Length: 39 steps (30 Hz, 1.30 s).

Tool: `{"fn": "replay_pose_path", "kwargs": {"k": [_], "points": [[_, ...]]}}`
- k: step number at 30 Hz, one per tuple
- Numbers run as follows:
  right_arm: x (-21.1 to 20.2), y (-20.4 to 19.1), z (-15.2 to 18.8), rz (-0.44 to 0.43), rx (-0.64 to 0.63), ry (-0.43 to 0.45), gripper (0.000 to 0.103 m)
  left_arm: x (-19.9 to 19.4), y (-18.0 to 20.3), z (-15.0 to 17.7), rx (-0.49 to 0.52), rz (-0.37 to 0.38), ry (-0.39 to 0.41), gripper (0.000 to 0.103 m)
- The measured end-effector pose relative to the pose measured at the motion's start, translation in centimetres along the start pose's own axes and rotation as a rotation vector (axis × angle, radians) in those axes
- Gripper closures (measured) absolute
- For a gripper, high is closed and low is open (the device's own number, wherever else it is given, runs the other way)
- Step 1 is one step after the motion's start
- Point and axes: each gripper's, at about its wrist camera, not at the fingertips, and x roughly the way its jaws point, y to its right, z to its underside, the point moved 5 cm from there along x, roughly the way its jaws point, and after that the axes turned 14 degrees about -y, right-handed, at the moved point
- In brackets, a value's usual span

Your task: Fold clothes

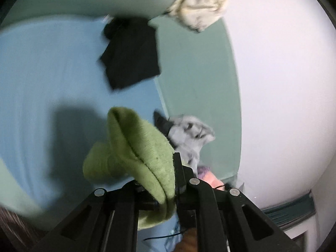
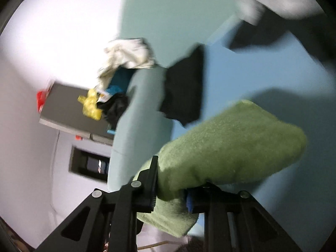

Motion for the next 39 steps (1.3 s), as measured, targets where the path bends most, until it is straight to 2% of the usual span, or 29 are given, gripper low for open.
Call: {"fn": "replay_pose_path", "kwargs": {"k": [4, 7, 12, 14, 16, 18, 20, 22, 23, 24, 25, 26, 27, 28, 29, 32, 36, 39], "points": [[3.1, -4.5, -5.6, 0.071, -0.107, -0.035, 0.082, -0.8, 2.7, -3.7, 0.137, -0.04, 0.096, 0.092], [5.3, -8.7, -11.0, 0.135, -0.237, -0.032, 0.082, -2.2, 4.6, -5.8, 0.276, -0.062, 0.198, 0.092], [8.1, -18.9, -18.6, 0.176, -0.592, 0.082, 0.082, 0.2, 2.5, -12.4, 0.296, -0.137, 0.294, 0.092], [9.5, -19.8, -20.5, 0.209, -0.652, 0.098, 0.082, 1.1, 1.6, -15.0, 0.303, -0.167, 0.332, 0.092], [12.5, -17.0, -23.4, 0.252, -0.599, 0.061, 0.081, 2.1, 0.8, -17.6, 0.31, -0.198, 0.37, 0.092], [15.5, -11.7, -25.7, 0.279, -0.474, -0.006, 0.082, 3.2, -0.4, -20.1, 0.311, -0.23, 0.397, 0.092], [18.7, -4.5, -27.3, 0.319, -0.3, -0.089, 0.082, 5.6, -4.3, -20.2, 0.245, -0.288, 0.312, 0.092], [20.7, 2.2, -26.9, 0.348, -0.15, -0.162, 0.081, 7.5, -7.8, -19.7, 0.186, -0.343, 0.243, 0.093], [21.4, 4.8, -26.5, 0.347, -0.095, -0.191, 0.079, 7.8, -8.9, -19.3, 0.166, -0.363, 0.236, 0.093], [21.3, 6.1, -26.2, 0.311, -0.071, -0.187, 0.079, 8.0, -9.5, -19.1, 0.155, -0.37, 0.232, 0.093], [20.7, 6.5, -25.8, 0.257, -0.068, -0.159, 0.069, 7.6, -9.4, -19.0, 0.143, -0.369, 0.238, 0.092], [20.1, 6.5, -25.7, 0.235, -0.063, -0.148, 0.056, 7.3, -9.4, -18.9, 0.131, -0.368, 0.243, 0.092], [19.5, 6.4, -25.4, 0.213, -0.068, -0.146, 0.05, 7.1, -9.3, -18.8, 0.121, -0.366, 0.248, 0.092], [19.1, 6.0, -25.0, 0.192, -0.091, -0.159, 0.038, 7.0, -9.2, -18.7, 0.118, -0.358, 0.253, 0.092], [18.6, 5.7, -24.5, 0.171, -0.114, -0.171, 0.037, 6.8, -8.9, -18.3, 0.126, -0.354, 0.256, 0.092], [18.7, 4.9, -21.6, 0.169, -0.218, -0.252, 0.038, 6.6, -8.4, -17.8, 0.139, -0.343, 0.266, 0.092], [20.1, 4.7, -18.4, 0.258, -0.332, -0.299, 0.041, 6.9, -9.0, -18.4, 0.093, -0.305, 0.255, 0.092], [20.2, 4.7, -16.9, 0.227, -0.326, -0.319, 0.061, 6.7, -8.6, -18.9, 0.087, -0.316, 0.251, 0.092]]}}
